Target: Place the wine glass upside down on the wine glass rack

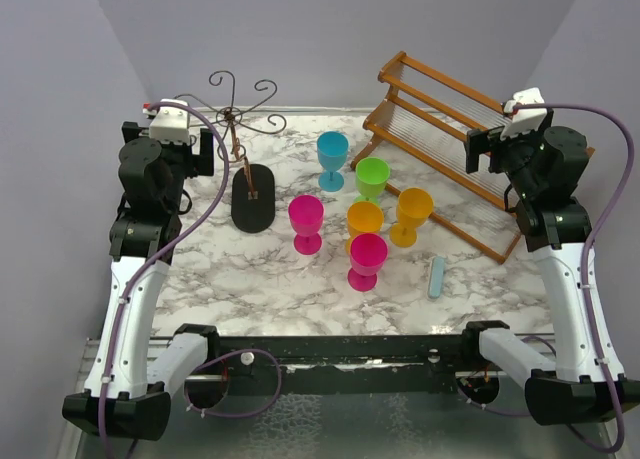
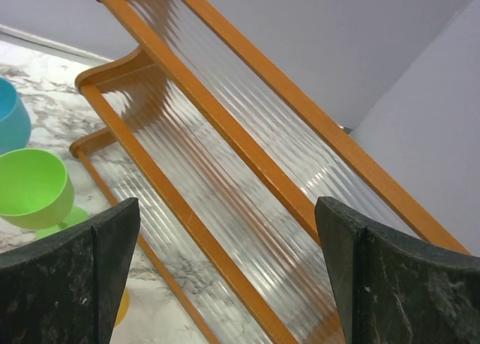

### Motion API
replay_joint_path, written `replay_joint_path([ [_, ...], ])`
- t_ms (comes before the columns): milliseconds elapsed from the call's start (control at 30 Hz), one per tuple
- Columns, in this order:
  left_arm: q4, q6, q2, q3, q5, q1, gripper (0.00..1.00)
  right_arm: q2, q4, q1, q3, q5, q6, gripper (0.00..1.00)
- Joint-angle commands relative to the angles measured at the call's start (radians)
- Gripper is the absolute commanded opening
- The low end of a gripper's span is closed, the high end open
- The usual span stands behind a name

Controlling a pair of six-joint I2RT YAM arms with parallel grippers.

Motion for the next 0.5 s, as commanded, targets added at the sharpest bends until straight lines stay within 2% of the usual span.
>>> replay_joint_path([
  [0,0.045,0.008,-0.022,-0.005,0.047,0.013,0.99,0.003,0.01,0.014,0.037,-0.083,-0.004,0.99],
  [467,0.044,-0.005,-0.009,0.02,0.088,0.022,0.99,0.019,0.003,0.023,0.063,-0.133,-0.041,0.99],
])
